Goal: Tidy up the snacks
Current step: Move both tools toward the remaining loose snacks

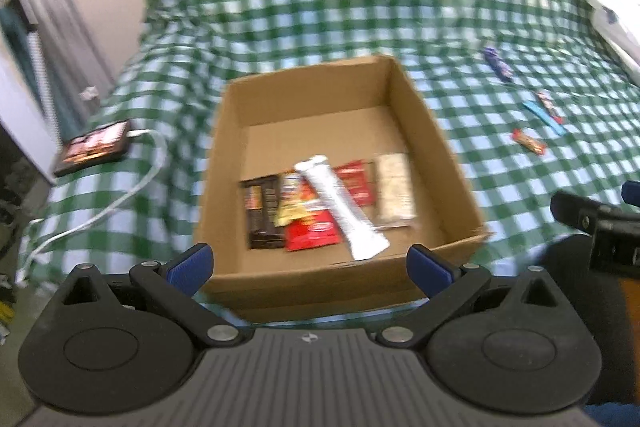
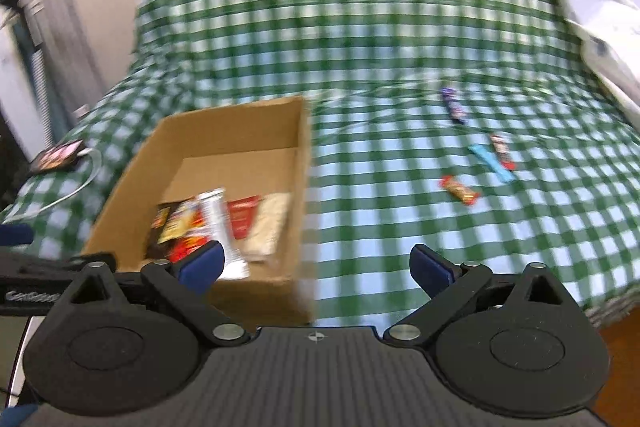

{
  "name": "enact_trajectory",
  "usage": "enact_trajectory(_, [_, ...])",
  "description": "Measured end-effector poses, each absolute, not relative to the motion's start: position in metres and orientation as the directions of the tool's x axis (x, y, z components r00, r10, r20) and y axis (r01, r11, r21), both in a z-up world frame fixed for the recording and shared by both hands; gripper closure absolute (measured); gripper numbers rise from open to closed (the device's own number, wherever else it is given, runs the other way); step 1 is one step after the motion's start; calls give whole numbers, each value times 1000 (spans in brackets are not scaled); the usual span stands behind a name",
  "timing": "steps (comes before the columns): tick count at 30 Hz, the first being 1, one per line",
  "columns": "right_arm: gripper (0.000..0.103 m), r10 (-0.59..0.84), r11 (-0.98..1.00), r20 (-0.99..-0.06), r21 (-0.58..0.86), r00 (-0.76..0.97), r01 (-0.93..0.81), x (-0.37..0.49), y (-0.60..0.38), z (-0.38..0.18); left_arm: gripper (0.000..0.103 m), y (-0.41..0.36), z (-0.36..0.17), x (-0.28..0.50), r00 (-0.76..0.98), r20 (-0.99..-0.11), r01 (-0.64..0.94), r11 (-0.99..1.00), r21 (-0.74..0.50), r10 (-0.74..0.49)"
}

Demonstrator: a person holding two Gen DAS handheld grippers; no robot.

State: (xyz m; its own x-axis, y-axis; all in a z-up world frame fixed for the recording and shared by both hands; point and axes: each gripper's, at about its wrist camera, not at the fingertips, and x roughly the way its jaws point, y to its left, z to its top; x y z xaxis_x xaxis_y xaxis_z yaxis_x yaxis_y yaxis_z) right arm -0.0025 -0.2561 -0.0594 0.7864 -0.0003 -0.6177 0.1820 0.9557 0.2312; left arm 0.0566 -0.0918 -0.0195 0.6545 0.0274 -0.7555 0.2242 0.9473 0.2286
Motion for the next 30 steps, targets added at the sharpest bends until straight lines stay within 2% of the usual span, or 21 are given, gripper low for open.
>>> enact_trajectory(10, [4, -192, 879, -646, 222, 739, 422, 10, -371, -87, 0, -197, -27, 113, 592, -803, 358, 915, 188, -67])
enact_trajectory(19, [5, -337, 843, -598, 152, 727, 516, 86, -472, -114, 0, -322, -42, 243, 573, -811, 362, 924, 119, -120])
enact_trajectory(22, [7, -345, 846, -581, 147, 737, 512, 128, -499, -138, 0, -370, -61, 301, 579, -807, 340, 933, 115, -112])
enact_trajectory(30, [19, -271, 875, -629, 153, 728, 459, 236, -560, -228, 0, -480, -152, 422, 528, -837, 412, 905, 108, -141])
